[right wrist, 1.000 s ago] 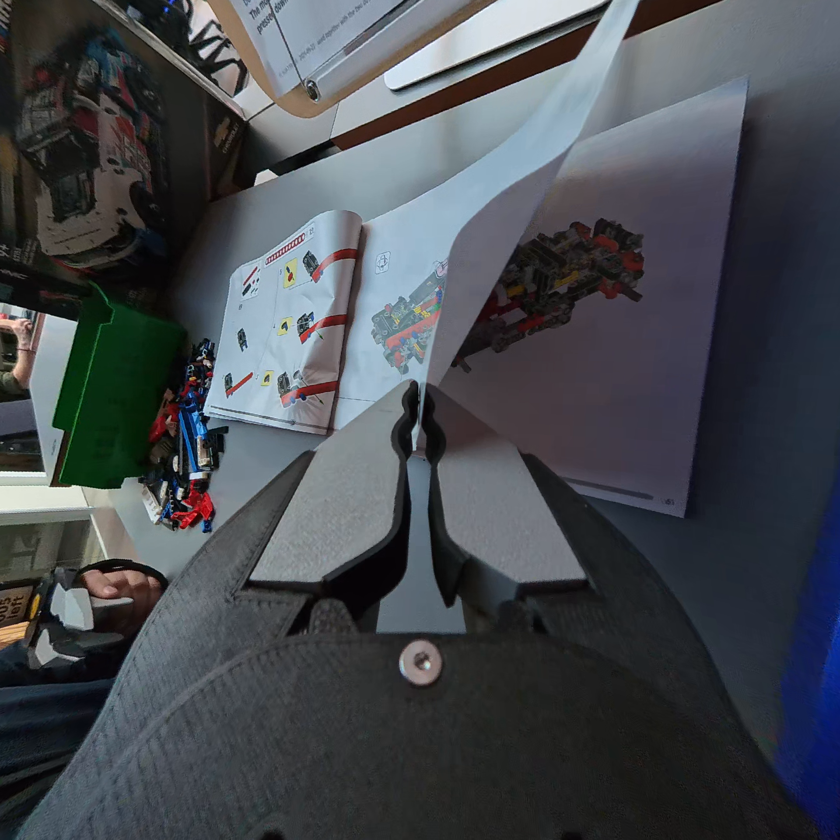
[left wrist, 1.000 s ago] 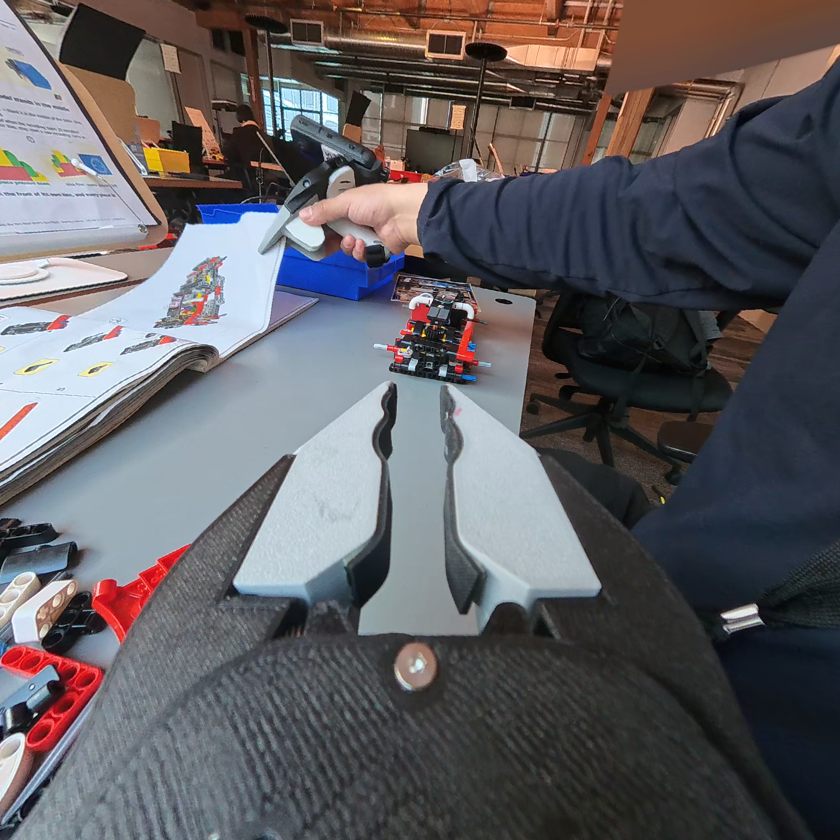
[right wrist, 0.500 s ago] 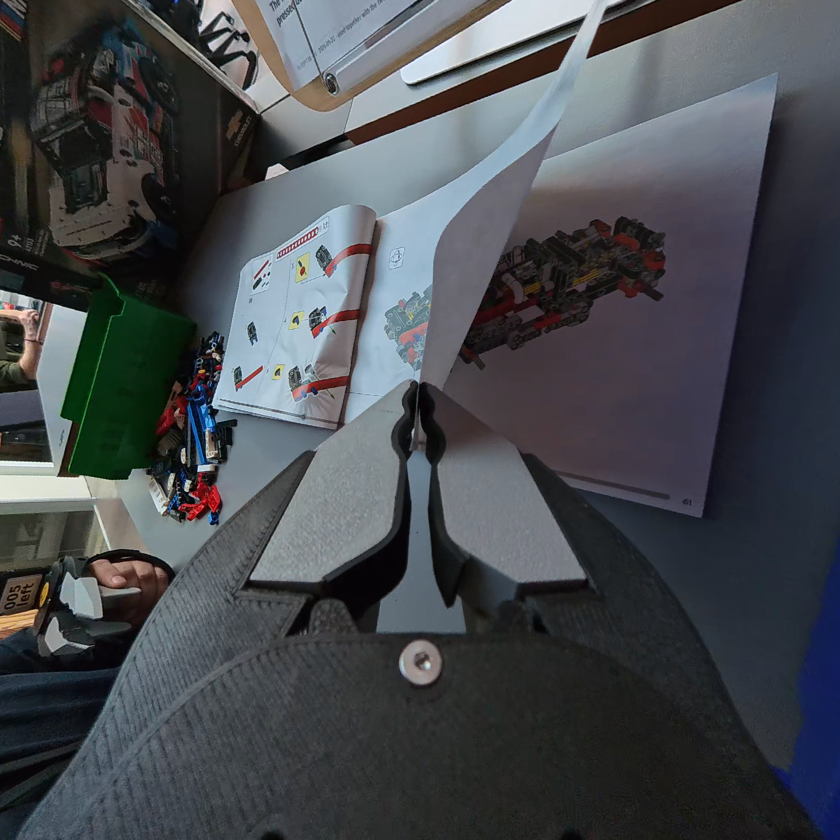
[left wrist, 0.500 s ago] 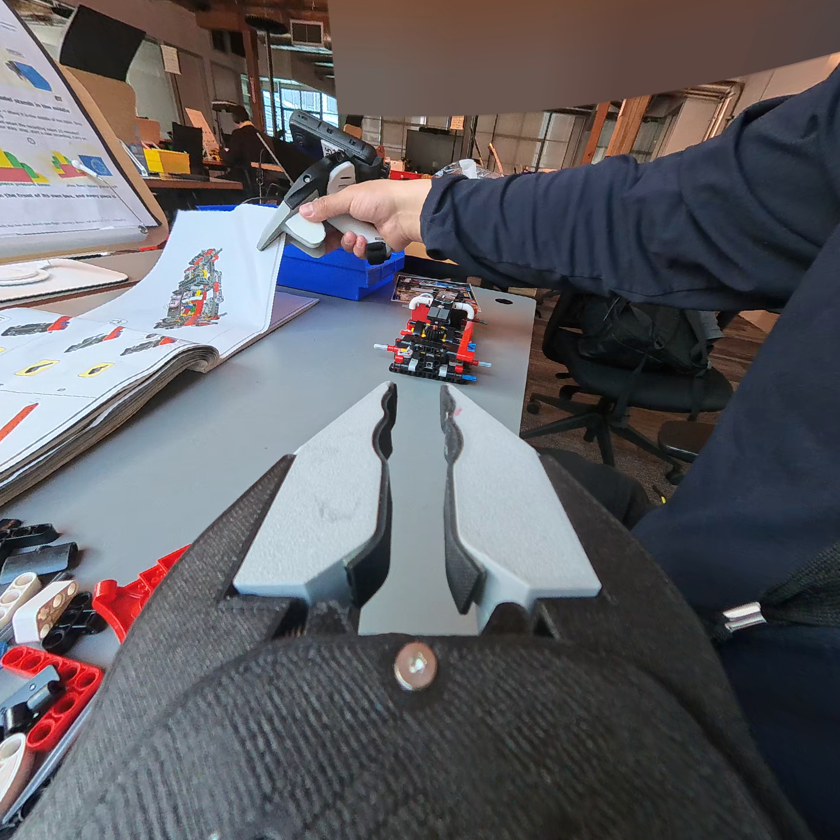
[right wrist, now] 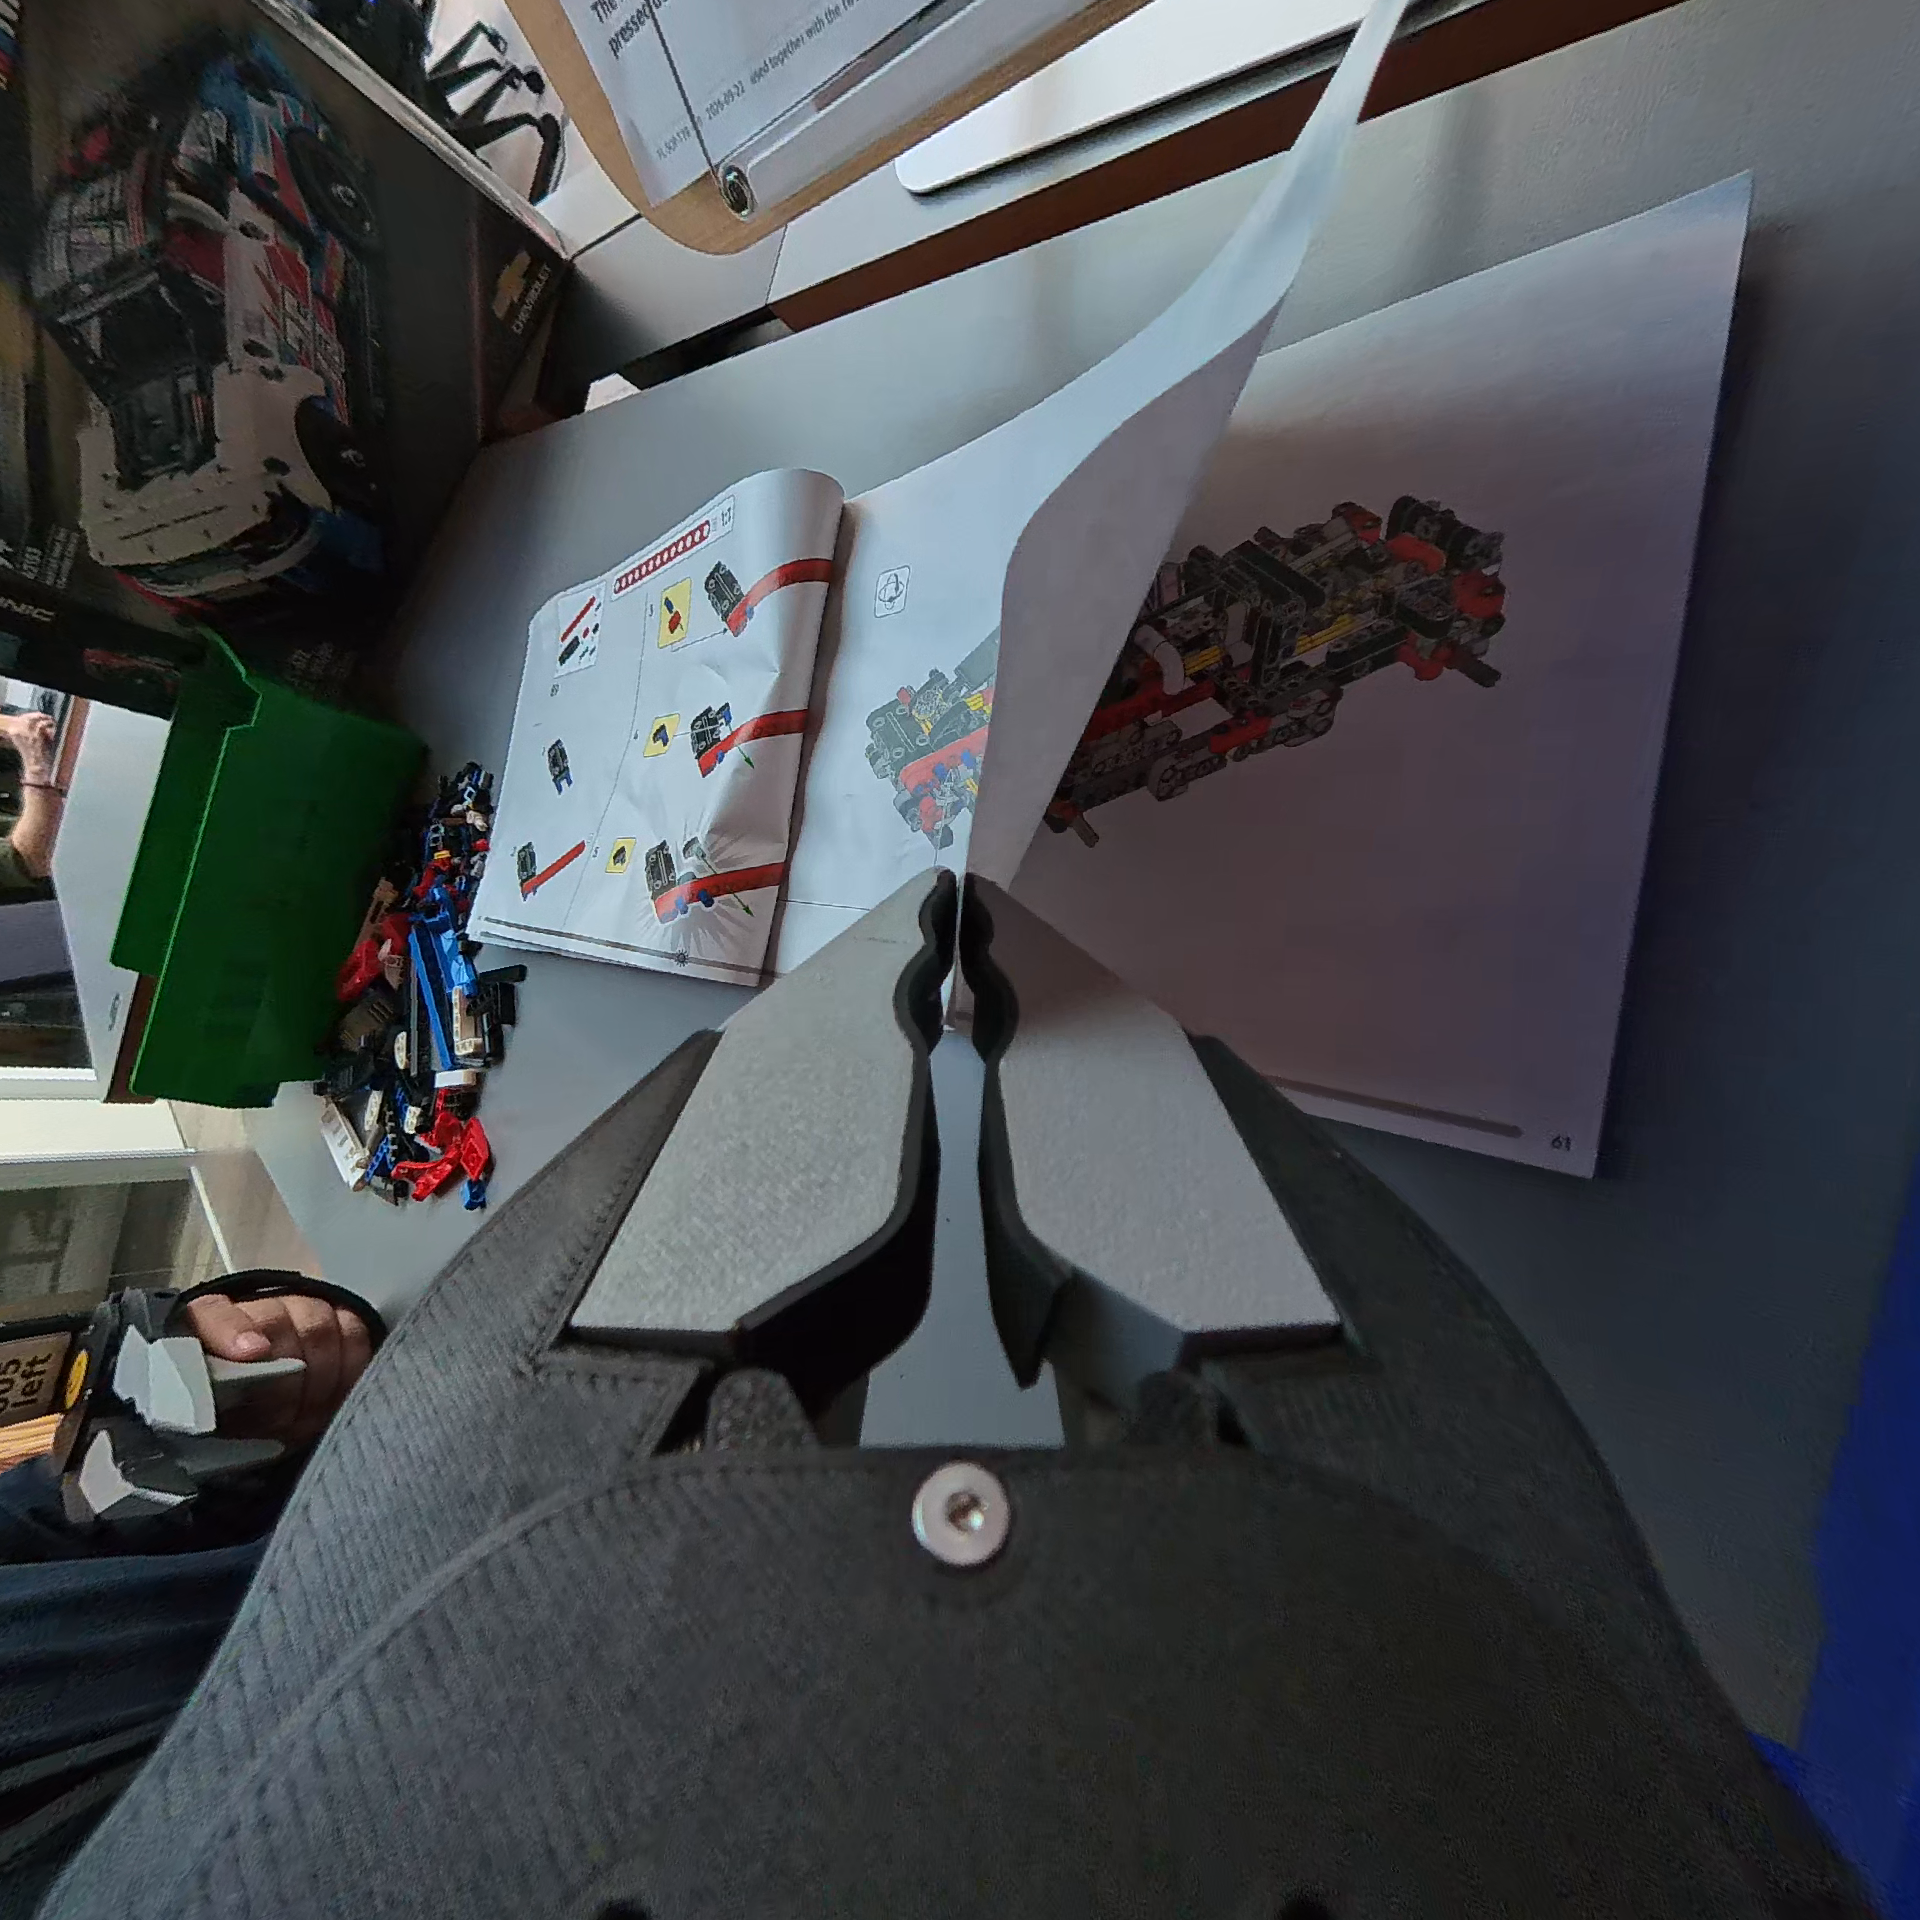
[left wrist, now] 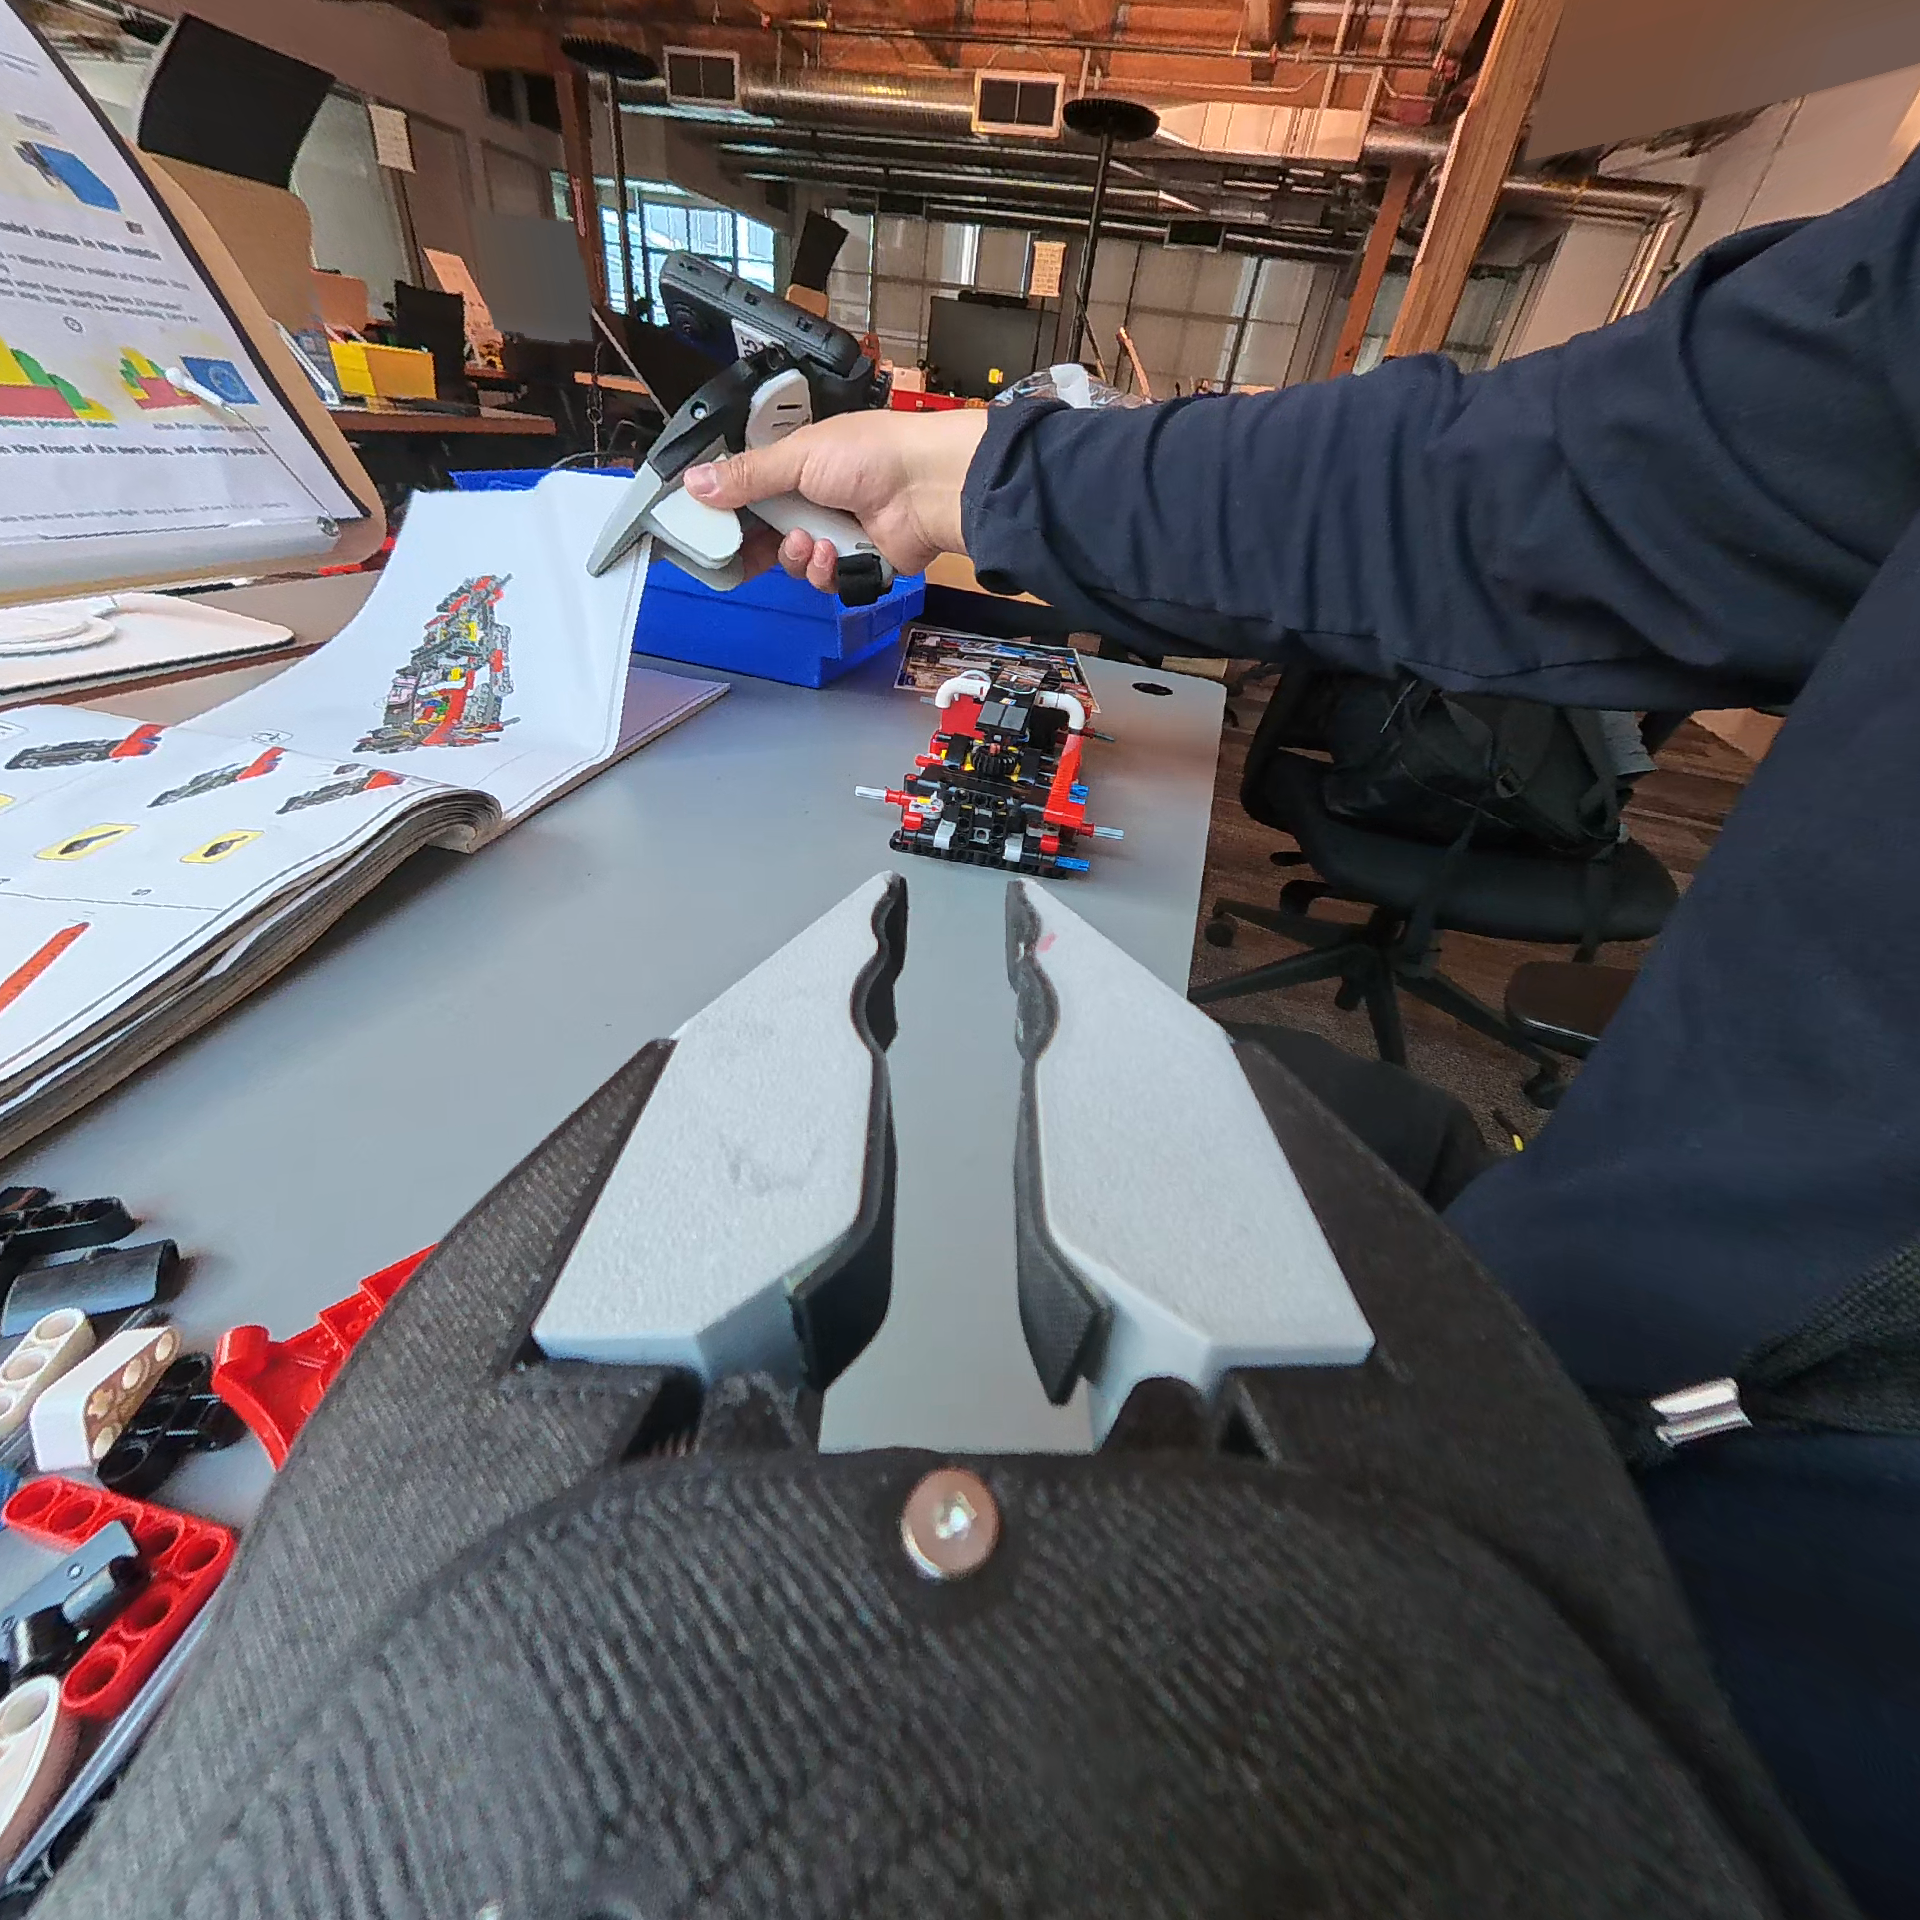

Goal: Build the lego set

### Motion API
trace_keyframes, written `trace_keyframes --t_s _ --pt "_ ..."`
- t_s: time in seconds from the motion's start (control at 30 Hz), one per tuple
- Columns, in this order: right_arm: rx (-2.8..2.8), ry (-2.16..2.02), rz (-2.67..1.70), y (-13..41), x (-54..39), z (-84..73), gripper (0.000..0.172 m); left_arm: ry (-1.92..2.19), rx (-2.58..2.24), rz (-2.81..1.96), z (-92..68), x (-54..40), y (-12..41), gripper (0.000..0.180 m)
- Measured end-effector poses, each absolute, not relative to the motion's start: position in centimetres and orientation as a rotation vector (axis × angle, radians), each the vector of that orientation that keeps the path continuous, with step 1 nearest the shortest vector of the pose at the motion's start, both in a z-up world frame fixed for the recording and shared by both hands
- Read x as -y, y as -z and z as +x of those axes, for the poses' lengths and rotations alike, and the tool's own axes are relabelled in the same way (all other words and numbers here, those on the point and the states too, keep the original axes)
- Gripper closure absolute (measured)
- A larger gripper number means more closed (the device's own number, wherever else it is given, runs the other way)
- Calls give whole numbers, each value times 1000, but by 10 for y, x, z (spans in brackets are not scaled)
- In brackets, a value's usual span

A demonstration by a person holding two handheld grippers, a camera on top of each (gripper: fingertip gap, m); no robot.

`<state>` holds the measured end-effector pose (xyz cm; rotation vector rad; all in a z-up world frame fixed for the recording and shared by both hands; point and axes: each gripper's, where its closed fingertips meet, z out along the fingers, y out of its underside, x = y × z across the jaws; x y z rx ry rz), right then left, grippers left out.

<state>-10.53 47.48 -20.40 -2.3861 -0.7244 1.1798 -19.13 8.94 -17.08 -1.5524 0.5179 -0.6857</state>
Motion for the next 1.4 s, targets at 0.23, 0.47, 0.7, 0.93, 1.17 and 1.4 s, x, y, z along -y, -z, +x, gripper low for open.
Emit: trace_keyframes --t_s 0.23,0.47,0.7,0.93,1.17,1.4 --pt "729 -1181 -2385 203 -474 -107 172 687 -517 -1550 -191 -89 170 164" --pt "727 -1182 -2388 203 -474 -108 172 689 -515 -1551 -191 -89 170 164" --pt "744 -1188 -2380 200 -472 -113 172 689 -515 -1552 -191 -89 171 164" --pt "753 -1192 -2376 199 -470 -115 172 689 -514 -1551 -191 -89 170 164" --pt "781 -1223 -2357 193 -462 -126 172 689 -515 -1551 -191 -89 170 164" --pt "865 -1211 -2348 188 -451 -141 172 688 -516 -1548 -191 -89 170 164"
